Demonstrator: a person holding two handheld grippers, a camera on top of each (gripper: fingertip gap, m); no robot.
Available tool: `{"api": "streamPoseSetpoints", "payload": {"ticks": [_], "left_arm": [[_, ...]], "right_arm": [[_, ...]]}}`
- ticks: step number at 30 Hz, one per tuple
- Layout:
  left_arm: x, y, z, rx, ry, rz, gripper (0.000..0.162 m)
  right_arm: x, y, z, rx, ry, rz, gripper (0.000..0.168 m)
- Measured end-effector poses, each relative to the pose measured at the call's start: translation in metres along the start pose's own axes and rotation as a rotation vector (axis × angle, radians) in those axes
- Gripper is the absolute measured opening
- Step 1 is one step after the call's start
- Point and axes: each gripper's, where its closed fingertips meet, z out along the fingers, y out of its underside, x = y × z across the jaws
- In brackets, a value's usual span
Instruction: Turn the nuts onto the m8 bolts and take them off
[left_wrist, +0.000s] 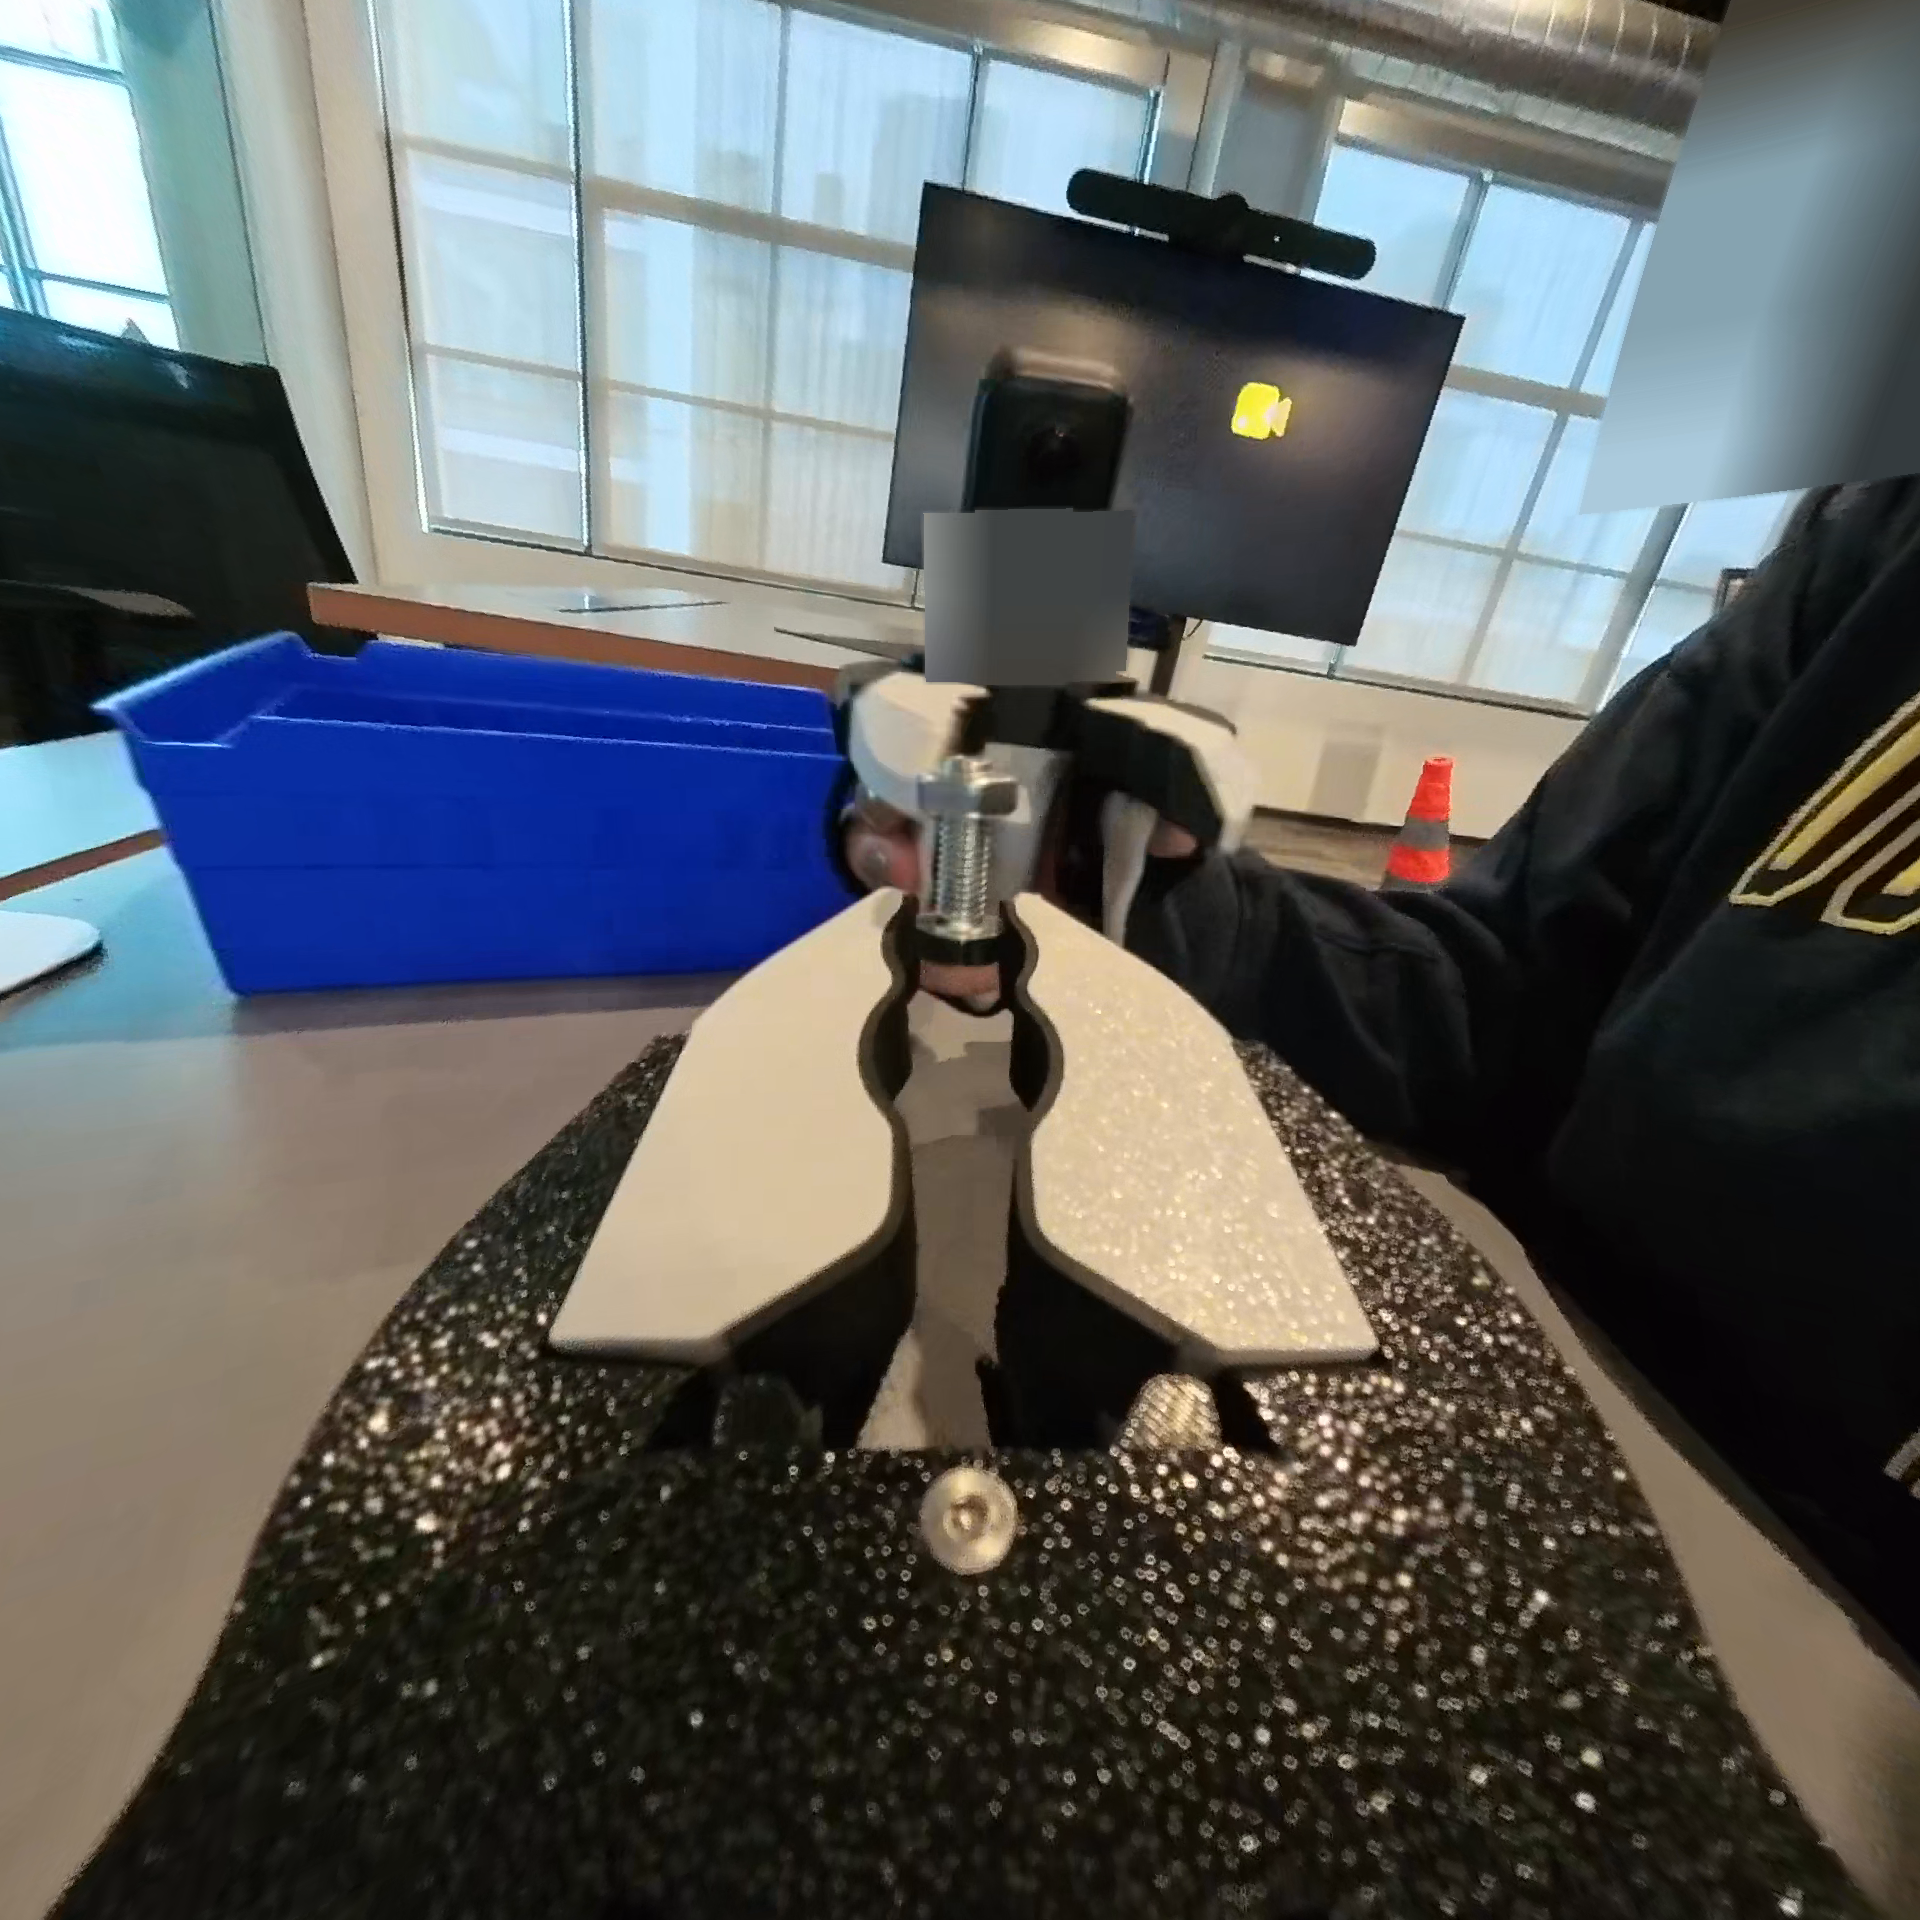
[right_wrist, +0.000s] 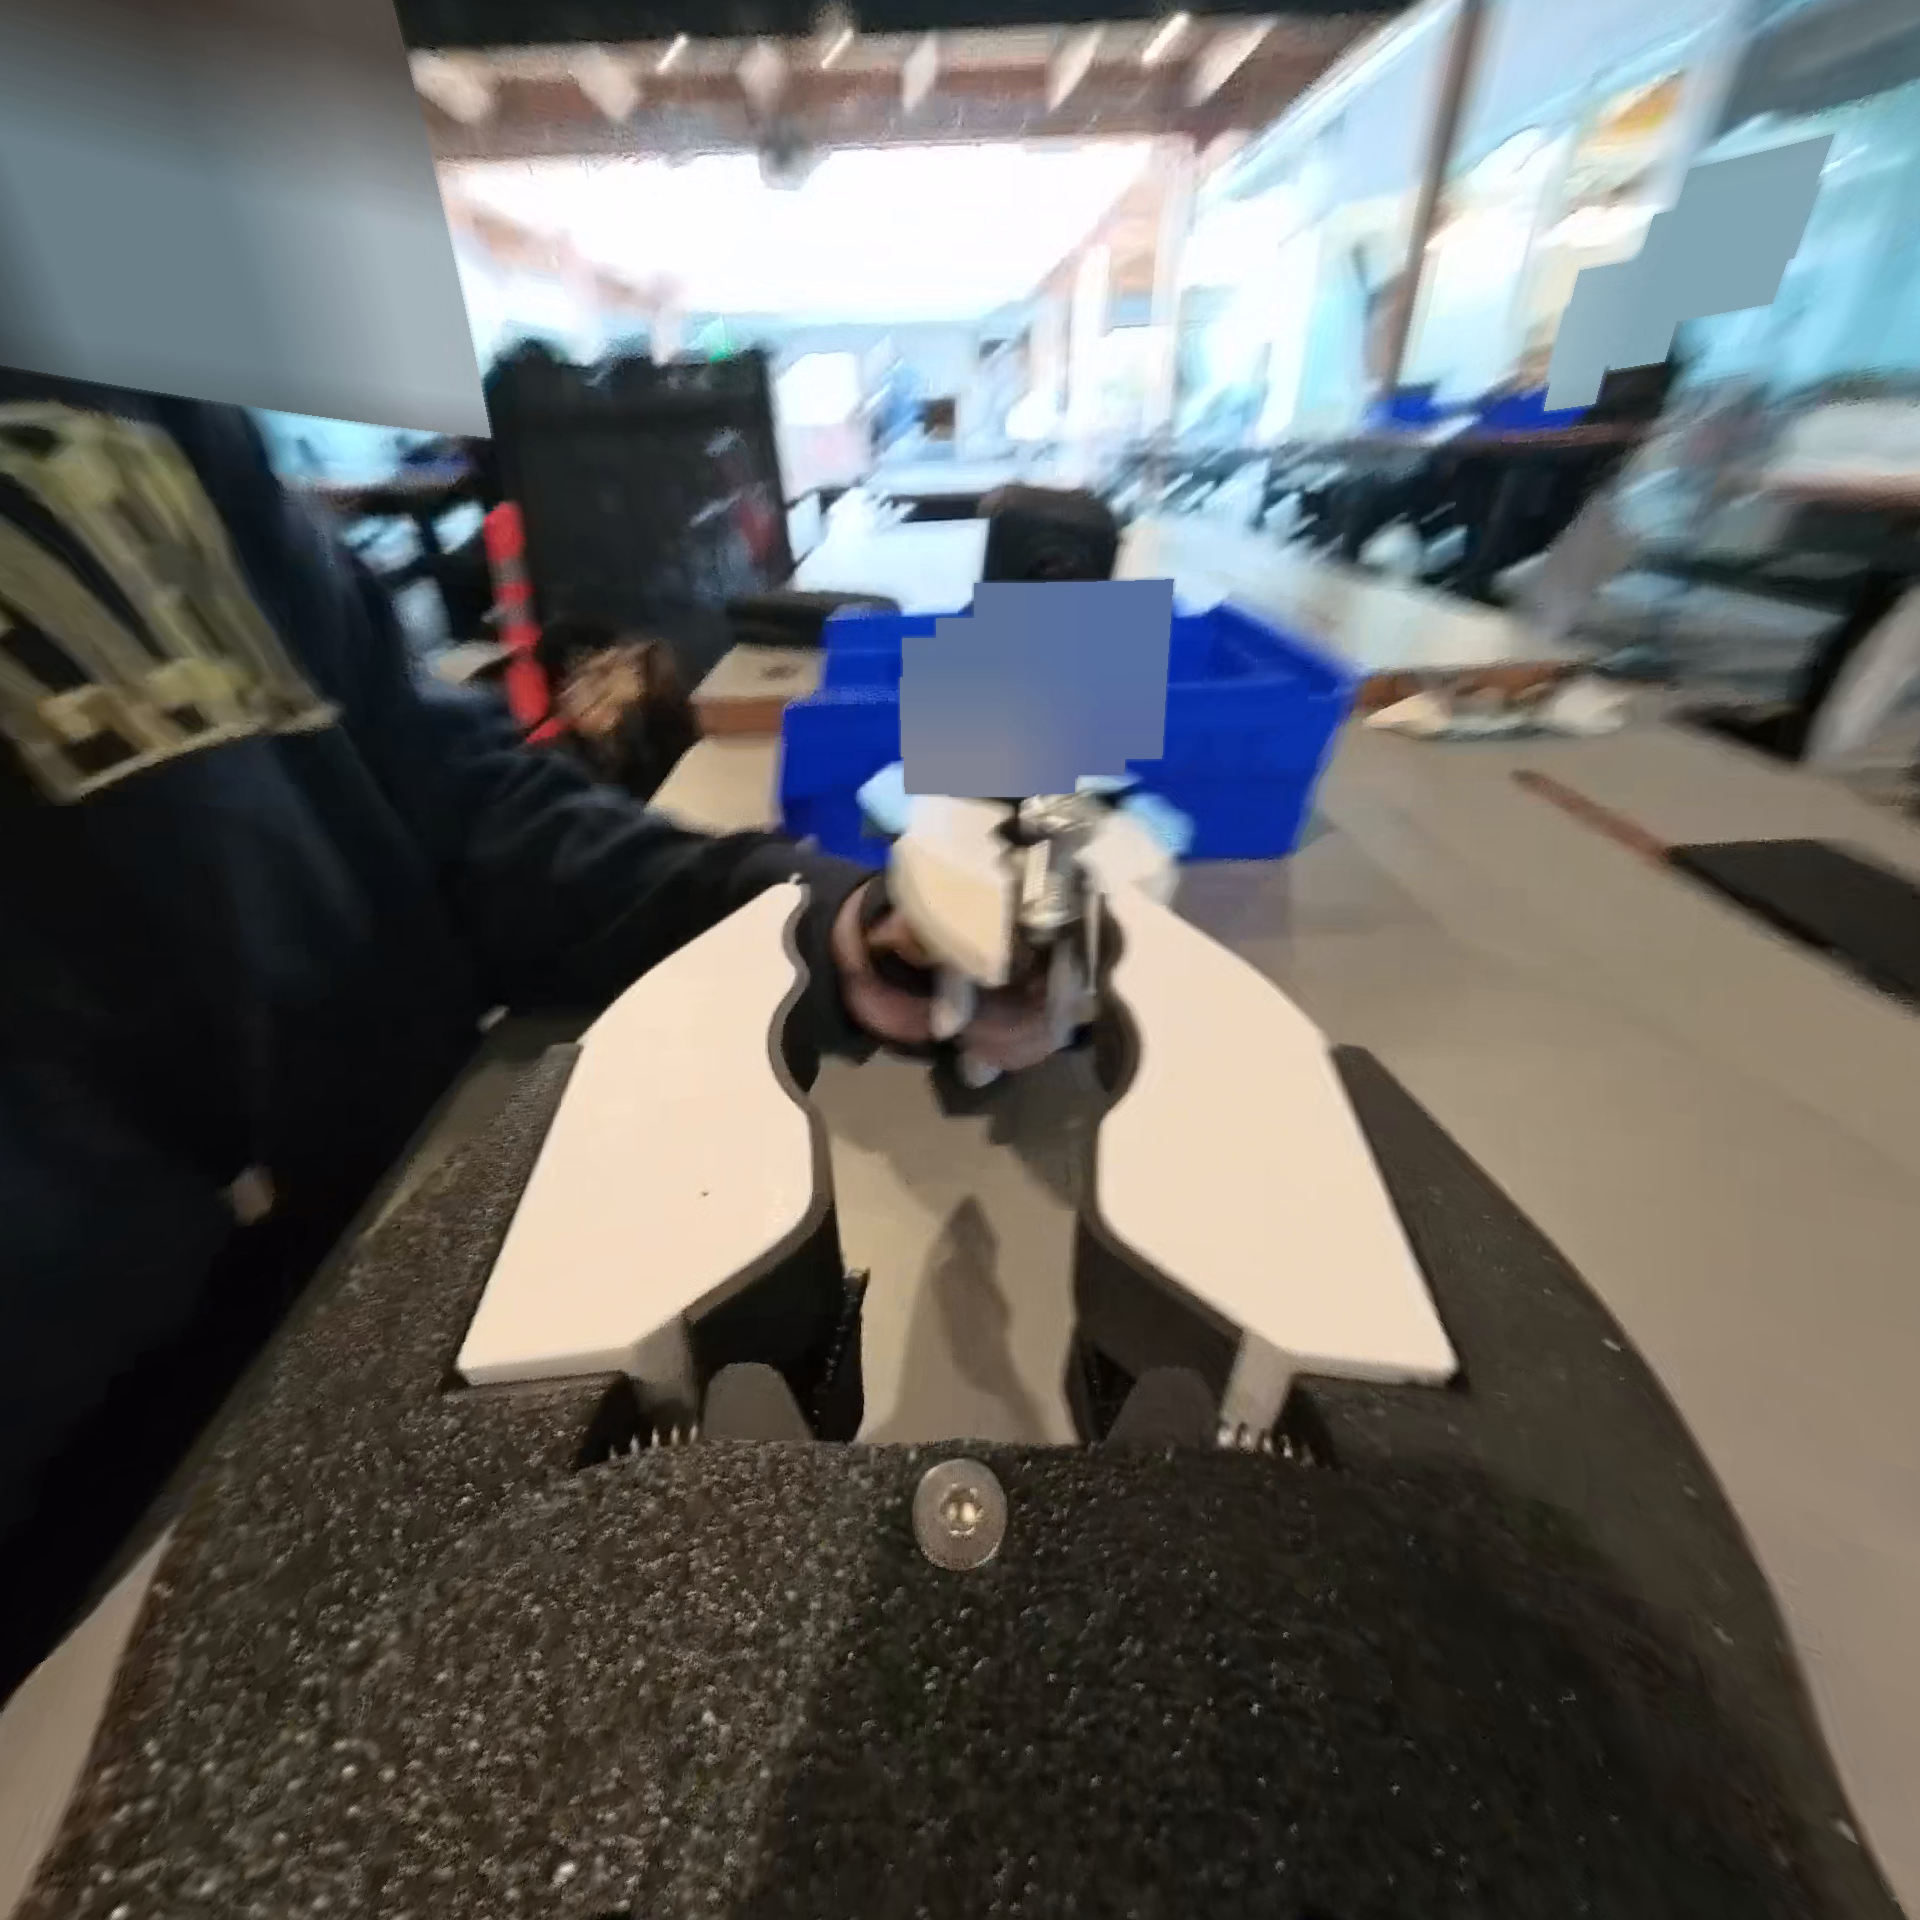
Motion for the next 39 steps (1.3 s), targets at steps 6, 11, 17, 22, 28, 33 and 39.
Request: {"api": "streamPoseSetpoints", "payload": {"ticks": [6,11,17,22,28,33,39], "left_arm": [[0.011,0.016,0.015,-0.077,0.056,-0.001,0.014],[0.004,0.013,0.009,-0.064,0.026,-0.003,0.014],[-0.001,0.005,0.001,-0.026,0.011,-0.014,0.014],[0.006,0.015,0.009,-0.078,0.041,-0.001,0.014],[0.008,0.019,0.011,-0.106,0.048,0.010,0.014],[0.009,0.017,0.014,-0.083,0.041,0.022,0.017],[0.001,0.014,0.017,-0.062,-0.041,0.073,0.083]], "right_arm": [[0.002,-0.005,0.022,0.039,0.074,-0.077,0.073],[-0.006,0.013,0.019,-0.079,0.005,-0.080,0.061],[0.005,0.000,-0.002,0.004,0.049,-0.050,0.052],[0.010,0.007,0.011,-0.027,0.082,-0.056,0.040],[0.010,0.010,0.013,-0.039,0.066,-0.030,0.017],[0.010,0.009,0.011,-0.049,0.073,-0.044,0.014],[0.010,-0.009,-0.006,-0.063,0.135,-0.101,0.014]]}}
